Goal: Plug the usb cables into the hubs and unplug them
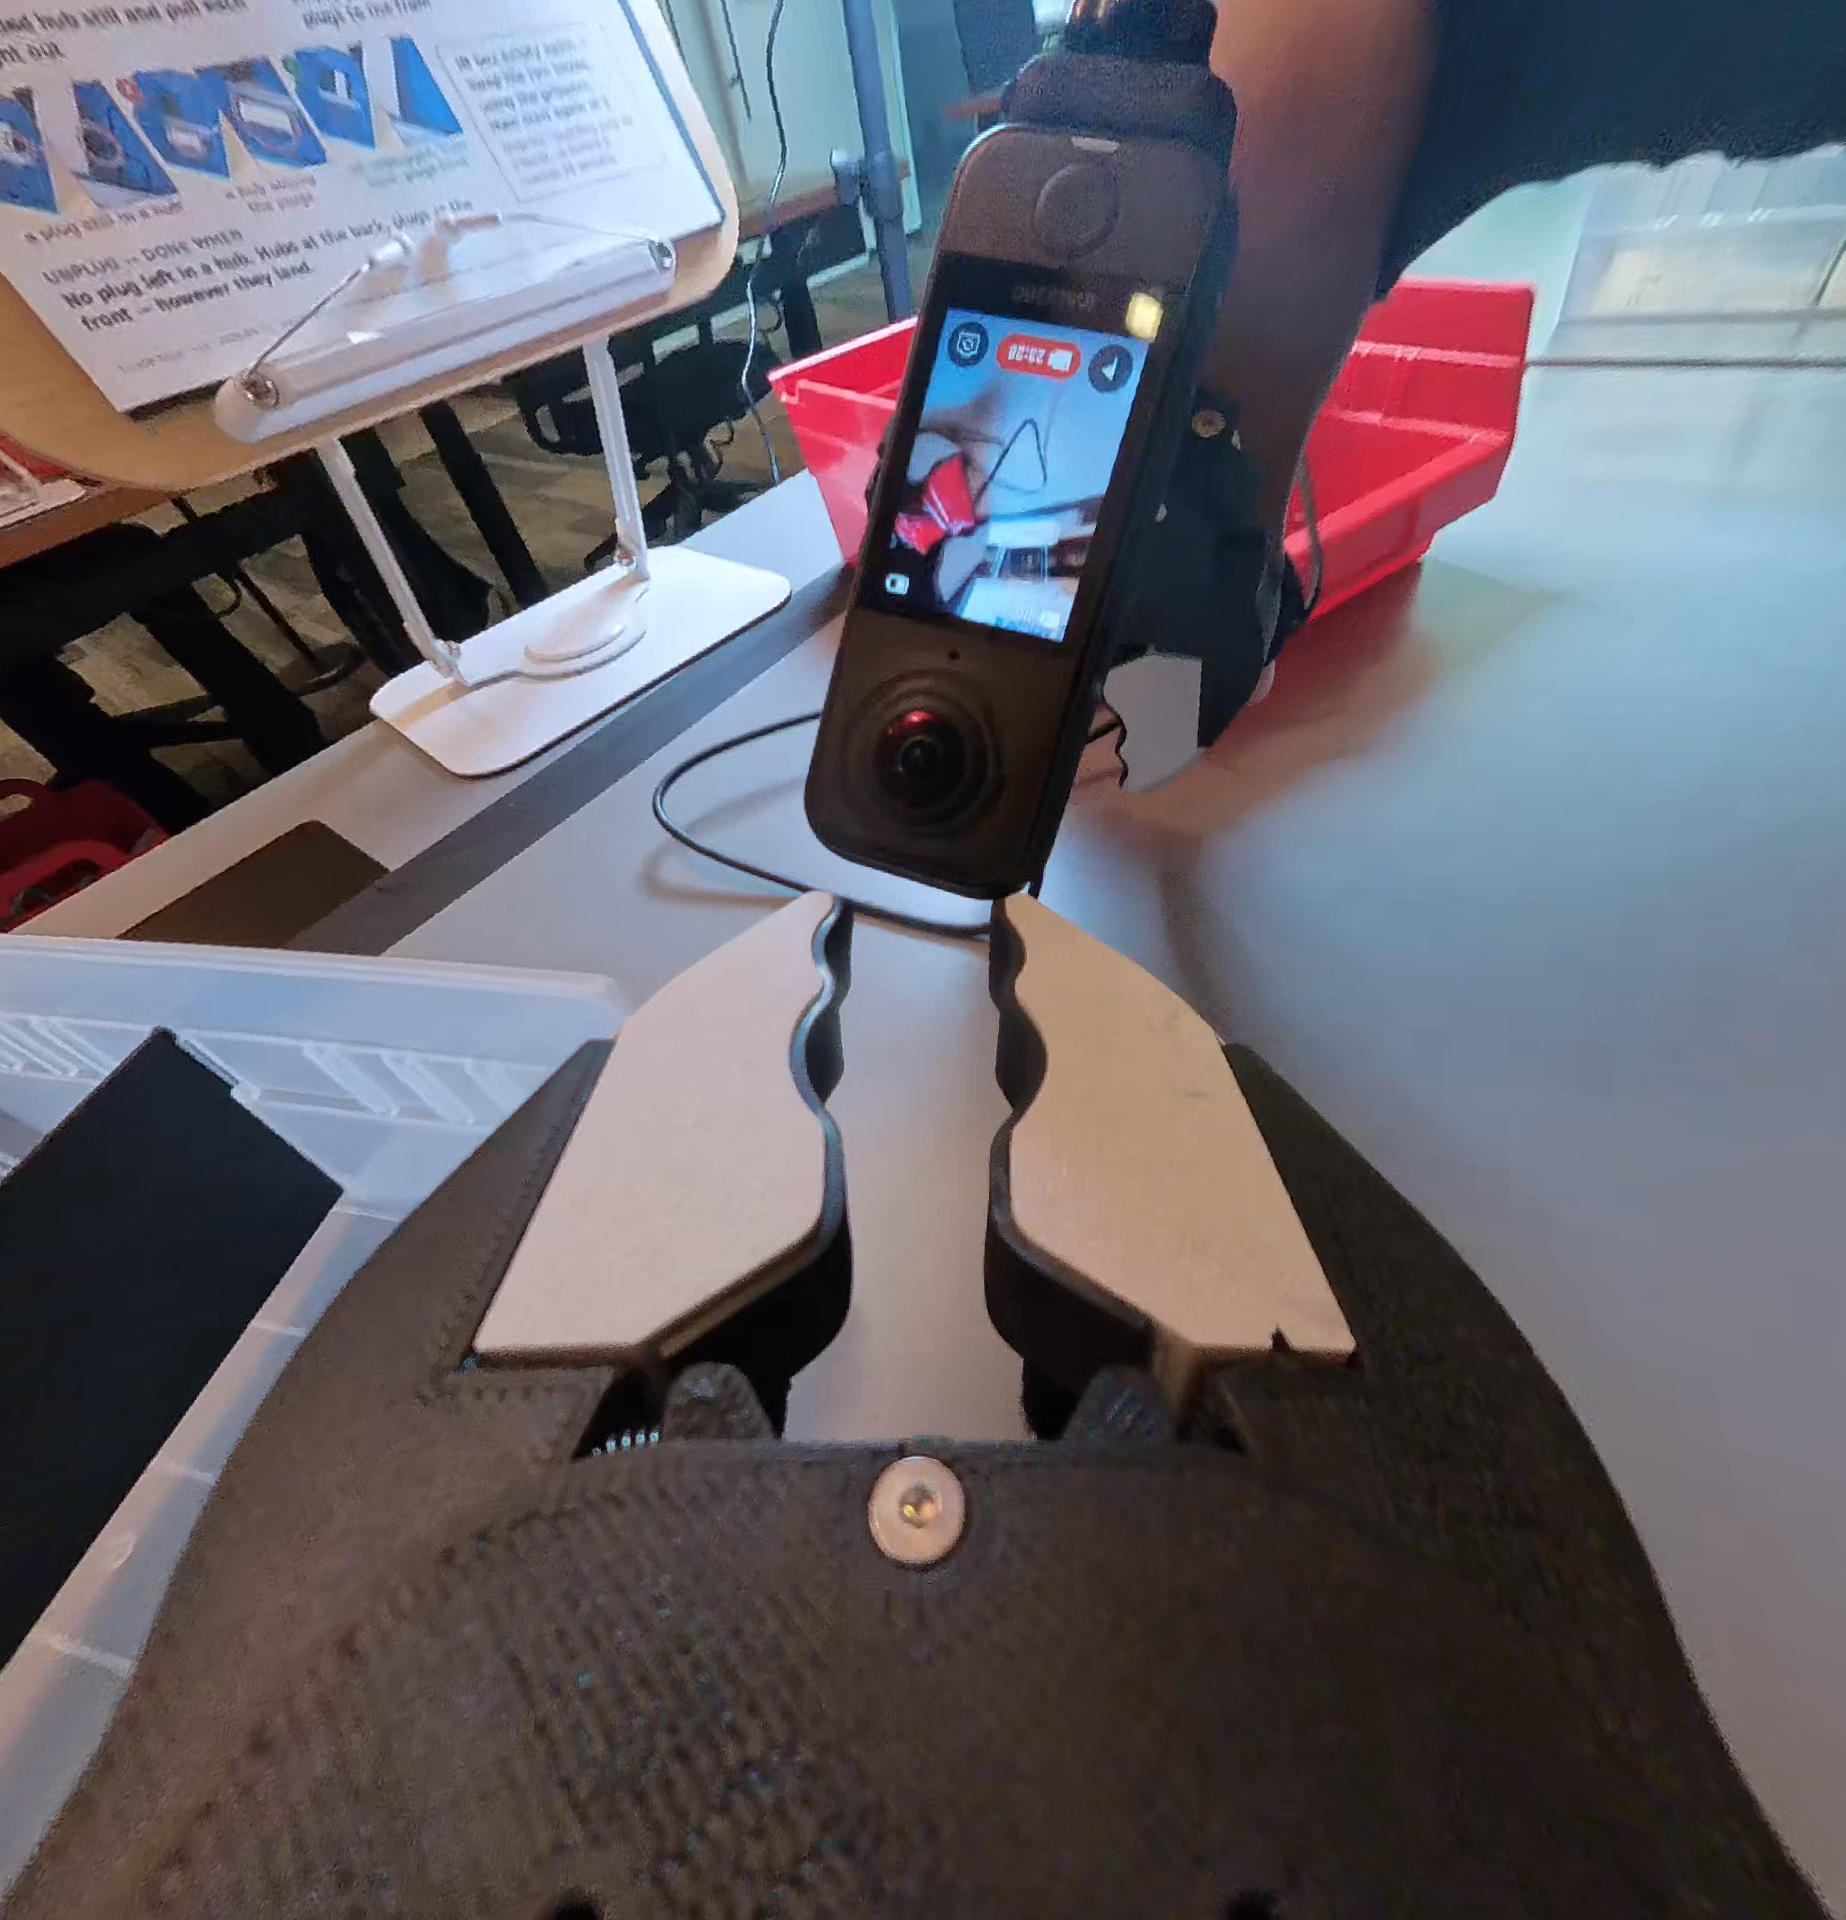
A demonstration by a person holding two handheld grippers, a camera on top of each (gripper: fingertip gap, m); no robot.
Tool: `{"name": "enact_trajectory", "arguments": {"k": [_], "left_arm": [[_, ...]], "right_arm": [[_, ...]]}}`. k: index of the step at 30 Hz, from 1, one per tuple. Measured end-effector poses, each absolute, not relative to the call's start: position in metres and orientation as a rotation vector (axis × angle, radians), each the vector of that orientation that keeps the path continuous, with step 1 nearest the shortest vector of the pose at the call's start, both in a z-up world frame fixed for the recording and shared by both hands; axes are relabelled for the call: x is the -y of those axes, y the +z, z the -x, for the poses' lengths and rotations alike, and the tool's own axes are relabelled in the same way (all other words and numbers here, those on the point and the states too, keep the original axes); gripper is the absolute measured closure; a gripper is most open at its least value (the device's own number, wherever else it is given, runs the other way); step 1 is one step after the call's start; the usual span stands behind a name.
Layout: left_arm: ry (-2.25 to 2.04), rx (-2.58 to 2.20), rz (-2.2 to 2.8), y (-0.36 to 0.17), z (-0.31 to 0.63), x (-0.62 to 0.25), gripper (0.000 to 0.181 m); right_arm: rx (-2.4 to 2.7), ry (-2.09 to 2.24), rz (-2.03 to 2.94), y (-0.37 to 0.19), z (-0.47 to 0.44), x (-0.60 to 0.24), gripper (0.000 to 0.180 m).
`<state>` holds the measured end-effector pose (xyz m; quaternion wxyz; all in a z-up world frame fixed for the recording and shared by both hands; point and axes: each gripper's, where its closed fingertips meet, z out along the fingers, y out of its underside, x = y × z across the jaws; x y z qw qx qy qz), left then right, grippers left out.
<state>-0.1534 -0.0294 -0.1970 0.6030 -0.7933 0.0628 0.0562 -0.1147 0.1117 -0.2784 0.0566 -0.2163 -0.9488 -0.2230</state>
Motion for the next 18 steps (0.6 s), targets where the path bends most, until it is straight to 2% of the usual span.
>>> {"name": "enact_trajectory", "arguments": {"k": [5, 9, 12, 15, 18], "left_arm": [[0.158, -0.129, 1.85, -0.198, 0.16, 0.031, 0.157], [0.149, -0.097, 1.823, -0.191, 0.165, 0.035, 0.157], [0.151, -0.098, 1.819, -0.191, 0.165, 0.035, 0.158], [0.16, -0.108, 1.829, -0.193, 0.164, 0.035, 0.159], [0.171, -0.103, 1.826, -0.192, 0.166, 0.036, 0.159]], "right_arm": [[2.787, -0.8, 0.84, -0.285, 0.117, -0.141, 0.14], [2.783, -0.824, 1.045, -0.297, 0.106, -0.155, 0.148], [2.77, -0.894, 1.07, -0.302, 0.104, -0.166, 0.163], [2.813, -0.776, 1.109, -0.302, 0.106, -0.158, 0.172], [2.808, -0.459, 1.126, -0.281, 0.12, -0.135, 0.174]]}}
